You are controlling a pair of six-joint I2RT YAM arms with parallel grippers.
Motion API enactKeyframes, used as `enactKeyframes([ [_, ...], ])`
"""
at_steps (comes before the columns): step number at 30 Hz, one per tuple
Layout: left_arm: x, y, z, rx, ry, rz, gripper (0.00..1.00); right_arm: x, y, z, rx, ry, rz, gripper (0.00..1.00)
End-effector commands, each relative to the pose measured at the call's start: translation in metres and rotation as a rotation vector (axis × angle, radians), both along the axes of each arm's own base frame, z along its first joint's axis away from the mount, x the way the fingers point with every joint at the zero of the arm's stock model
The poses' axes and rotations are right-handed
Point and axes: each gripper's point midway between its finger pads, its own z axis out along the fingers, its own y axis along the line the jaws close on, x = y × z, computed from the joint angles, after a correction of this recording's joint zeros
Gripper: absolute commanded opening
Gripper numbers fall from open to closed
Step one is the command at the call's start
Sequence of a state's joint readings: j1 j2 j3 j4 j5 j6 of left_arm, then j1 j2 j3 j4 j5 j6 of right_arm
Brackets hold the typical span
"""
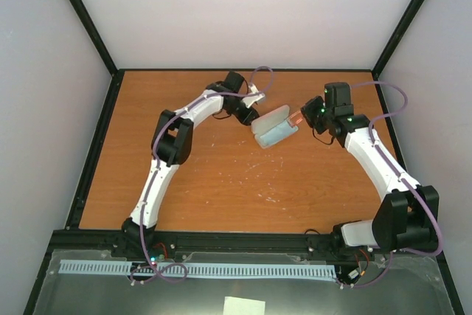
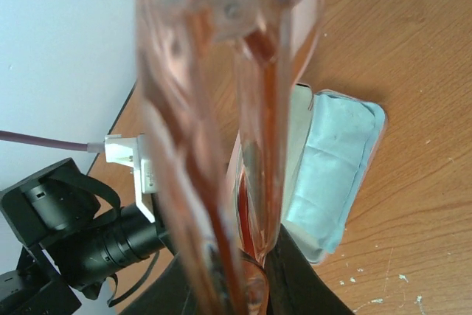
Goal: Organize the sunglasses
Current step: Adjust the sunglasses case at the center of the board, then place the sunglasses in the sunglasses case.
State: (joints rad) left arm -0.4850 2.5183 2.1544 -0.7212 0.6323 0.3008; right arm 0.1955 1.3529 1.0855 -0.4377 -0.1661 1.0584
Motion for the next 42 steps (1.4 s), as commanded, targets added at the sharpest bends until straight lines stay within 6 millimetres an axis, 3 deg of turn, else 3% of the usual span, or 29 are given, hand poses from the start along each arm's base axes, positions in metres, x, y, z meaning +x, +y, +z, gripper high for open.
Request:
enactKeyframes([
  [1, -0.016, -0.012, -0.008, -0.007, 0.05, -0.023, 0.31, -0.001, -0.006, 0.001, -0.022, -0.01, 0.001, 0.1],
  [10, -0.026, -0.005, -0.007, 0.025, 0.044, -0.024, 0.31, 0.011, -0.002, -0.054, -0.072, 0.09, 0.139, 0.09],
  [15, -0.026, 0.004, -0.001, 0.02, 0.035, -0.002, 0.31, 0.026, 0.018, -0.084, -0.04, 0.135, 0.317, 0.08],
  [20, -0.03, 0.001, 0.007, -0.021, 0.057, 0.009, 0.31, 0.039, 0.031, -0.091, -0.007, 0.123, 0.375, 0.07],
  [36, -0.032, -0.011, 0.015, -0.056, 0.05, -0.011, 0.31, 0.039, 0.05, -0.144, 0.05, 0.243, 0.433, 0.07],
  [42, -0.031, -0.013, 0.017, -0.067, 0.052, -0.011, 0.31, 0.045, 0.063, -0.151, 0.121, 0.239, 0.442, 0.08],
])
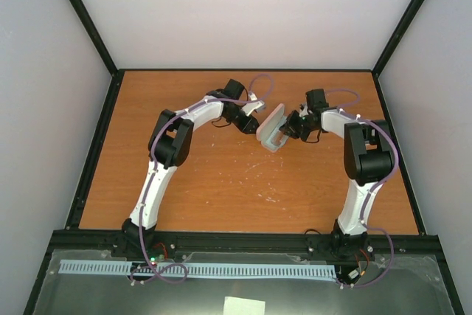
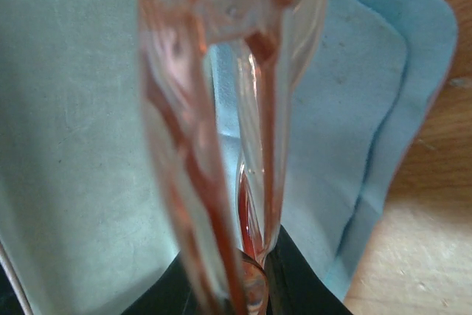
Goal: Organize the sunglasses
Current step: Place the sunglasses in the sunglasses case.
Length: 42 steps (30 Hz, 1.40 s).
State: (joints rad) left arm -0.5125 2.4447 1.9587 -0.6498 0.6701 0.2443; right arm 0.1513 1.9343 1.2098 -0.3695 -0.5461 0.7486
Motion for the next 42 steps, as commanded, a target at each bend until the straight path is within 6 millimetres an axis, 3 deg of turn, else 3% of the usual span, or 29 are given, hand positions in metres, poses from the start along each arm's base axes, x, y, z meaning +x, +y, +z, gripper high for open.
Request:
enactKeyframes([
  [1, 0.007, -0.01, 0.033, -0.062, -0.046, -0.004, 0.31, 0.012, 0.018, 0.007, 0.075, -0.031, 0.017, 0.08],
  [9, 0.007, -0.01, 0.036, -0.076, -0.039, 0.0, 0.3, 0.014, 0.03, -0.008, 0.113, 0.001, 0.03, 0.09],
  [14, 0.01, -0.006, 0.036, -0.075, -0.038, 0.009, 0.3, 0.011, 0.028, -0.013, 0.09, 0.03, 0.031, 0.18],
  [19, 0.013, -0.005, 0.037, -0.078, -0.039, 0.014, 0.3, 0.012, 0.021, -0.005, 0.031, 0.03, 0.041, 0.29],
  [29, 0.014, -0.005, 0.037, -0.084, -0.037, 0.016, 0.3, 0.004, 0.011, -0.005, -0.051, 0.088, 0.073, 0.38],
  [42, 0.014, -0.005, 0.04, -0.092, -0.039, 0.015, 0.3, -0.002, 0.021, -0.014, -0.003, 0.147, 0.086, 0.46],
])
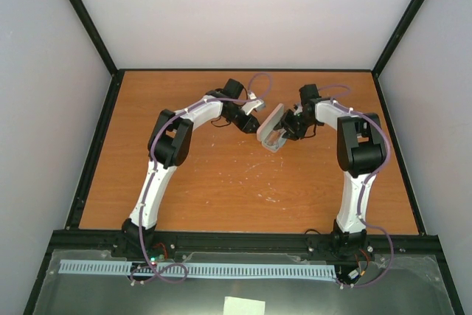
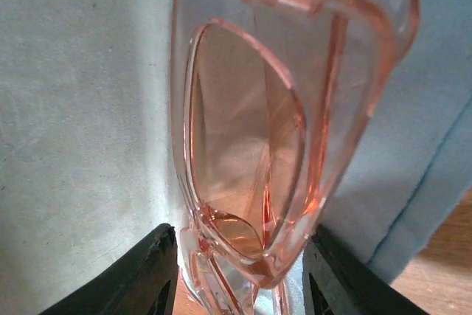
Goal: Organize the sunglasses
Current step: Place the sunglasses in the sunglasses case.
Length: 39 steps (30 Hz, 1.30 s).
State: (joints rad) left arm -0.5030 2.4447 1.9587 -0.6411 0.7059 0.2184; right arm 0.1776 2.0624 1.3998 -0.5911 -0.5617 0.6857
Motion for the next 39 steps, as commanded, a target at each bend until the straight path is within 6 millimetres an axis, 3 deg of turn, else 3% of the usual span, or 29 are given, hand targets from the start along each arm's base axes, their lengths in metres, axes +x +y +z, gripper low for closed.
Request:
enactKeyframes([
  [1, 0.013, -0.005, 0.036, -0.06, -0.066, 0.005, 0.3, -0.002, 0.007, -0.001, 0.024, 0.024, 0.001, 0.48],
  [9, 0.012, -0.006, 0.038, -0.067, -0.064, 0.003, 0.3, -0.008, 0.001, 0.021, -0.01, 0.012, -0.009, 0.49],
  [11, 0.012, -0.005, 0.039, -0.067, -0.063, 0.004, 0.3, -0.009, -0.003, 0.032, -0.029, 0.0, -0.008, 0.43],
  [16, 0.011, -0.005, 0.041, -0.069, -0.066, 0.004, 0.3, -0.012, -0.014, 0.057, -0.082, -0.041, -0.024, 0.14],
  [20, 0.009, -0.004, 0.04, -0.068, -0.066, 0.004, 0.3, -0.003, -0.011, 0.072, -0.052, -0.096, -0.038, 0.08],
  [29, 0.011, 0.0, 0.042, -0.057, -0.079, 0.013, 0.3, 0.005, -0.002, 0.031, -0.045, -0.035, -0.005, 0.05],
  [39, 0.012, 0.002, 0.039, -0.053, -0.074, 0.018, 0.3, -0.004, 0.002, -0.002, -0.044, 0.013, 0.016, 0.04],
])
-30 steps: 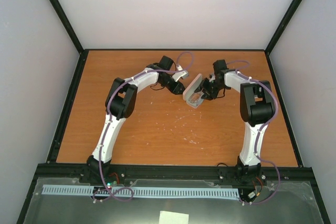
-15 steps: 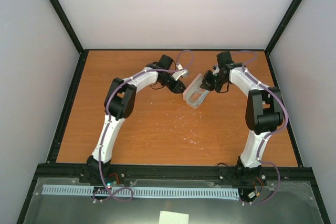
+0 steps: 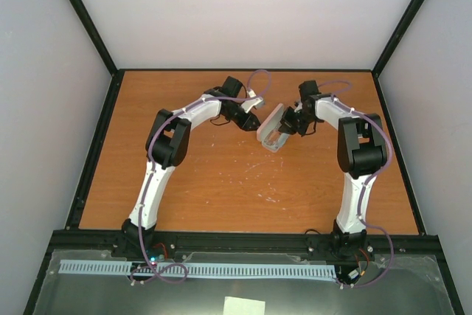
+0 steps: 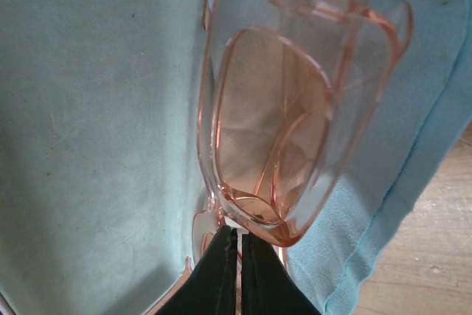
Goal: Organize the sunglasses
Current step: Place the sunglasses in the sunglasses case.
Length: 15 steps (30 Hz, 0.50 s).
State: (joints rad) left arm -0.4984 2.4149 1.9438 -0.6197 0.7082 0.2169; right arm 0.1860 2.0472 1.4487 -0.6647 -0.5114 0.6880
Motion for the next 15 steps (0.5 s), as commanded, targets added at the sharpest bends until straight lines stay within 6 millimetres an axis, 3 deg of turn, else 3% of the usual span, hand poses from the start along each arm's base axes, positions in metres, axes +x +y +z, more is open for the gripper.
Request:
enactKeyframes([
  [1, 0.008, 0.002, 0.025, -0.034, -0.044, 0.013, 0.3, -0.008, 0.005, -0.017, 0.002, 0.021, 0.025, 0.04],
  [8, 0.007, 0.002, 0.024, -0.034, -0.041, 0.014, 0.3, -0.018, 0.001, -0.03, -0.016, 0.045, 0.034, 0.05],
  [15, 0.008, 0.002, 0.028, -0.036, -0.053, 0.015, 0.3, -0.008, 0.003, 0.001, -0.002, -0.012, 0.022, 0.15],
])
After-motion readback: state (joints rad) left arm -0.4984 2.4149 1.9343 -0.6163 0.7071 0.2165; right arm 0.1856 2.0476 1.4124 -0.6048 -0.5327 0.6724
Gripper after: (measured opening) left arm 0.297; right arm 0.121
